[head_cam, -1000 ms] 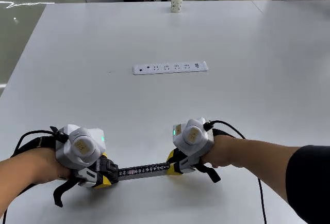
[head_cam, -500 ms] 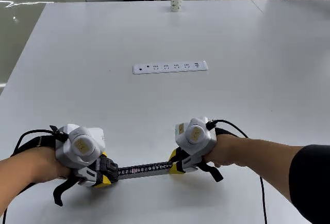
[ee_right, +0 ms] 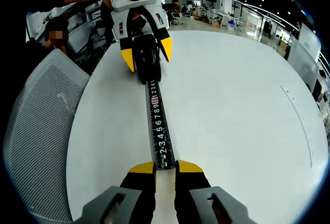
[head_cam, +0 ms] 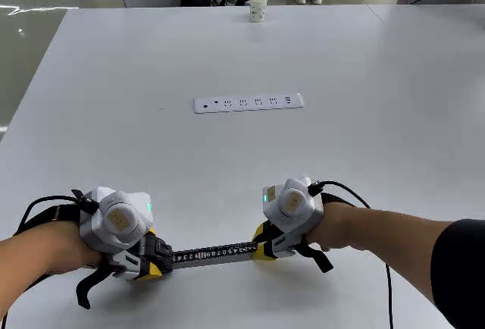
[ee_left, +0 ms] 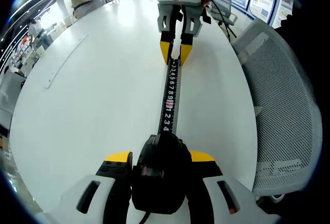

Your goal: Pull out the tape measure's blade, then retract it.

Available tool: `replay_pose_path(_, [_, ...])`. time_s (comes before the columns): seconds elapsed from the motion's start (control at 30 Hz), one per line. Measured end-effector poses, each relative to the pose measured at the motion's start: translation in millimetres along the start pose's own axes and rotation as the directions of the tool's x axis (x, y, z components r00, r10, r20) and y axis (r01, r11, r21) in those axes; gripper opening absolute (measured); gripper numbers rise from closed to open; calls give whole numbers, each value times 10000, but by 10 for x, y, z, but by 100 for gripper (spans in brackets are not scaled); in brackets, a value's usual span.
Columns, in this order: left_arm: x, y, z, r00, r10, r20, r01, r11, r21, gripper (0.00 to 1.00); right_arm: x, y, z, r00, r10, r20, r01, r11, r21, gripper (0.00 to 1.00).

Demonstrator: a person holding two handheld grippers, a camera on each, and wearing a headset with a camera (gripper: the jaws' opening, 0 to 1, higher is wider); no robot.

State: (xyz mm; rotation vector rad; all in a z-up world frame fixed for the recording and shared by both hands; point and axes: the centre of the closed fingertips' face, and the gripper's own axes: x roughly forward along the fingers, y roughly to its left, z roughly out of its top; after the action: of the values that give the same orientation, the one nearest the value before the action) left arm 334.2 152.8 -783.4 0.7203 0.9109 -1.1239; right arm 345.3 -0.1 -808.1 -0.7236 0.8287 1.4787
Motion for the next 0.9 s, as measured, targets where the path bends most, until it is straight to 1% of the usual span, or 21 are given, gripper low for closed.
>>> replay_pose_path(0.3, [1,2,1,10000,-12,5,12,10000,3,36,-29,-6,-47,10000,-19,-84,19,10000,11,9])
replay_pose_path(0.6, [3,5,7,10000,-2,37,2,10000,-3,36,-63,-12,-89,10000,-89,-39,90,9999,118,9])
replay_pose_path(0.9, [2,8,10,10000,-4,40,4,10000,-11,36,-86,-20,-120,9999,-103,-85,104,9999,76,9])
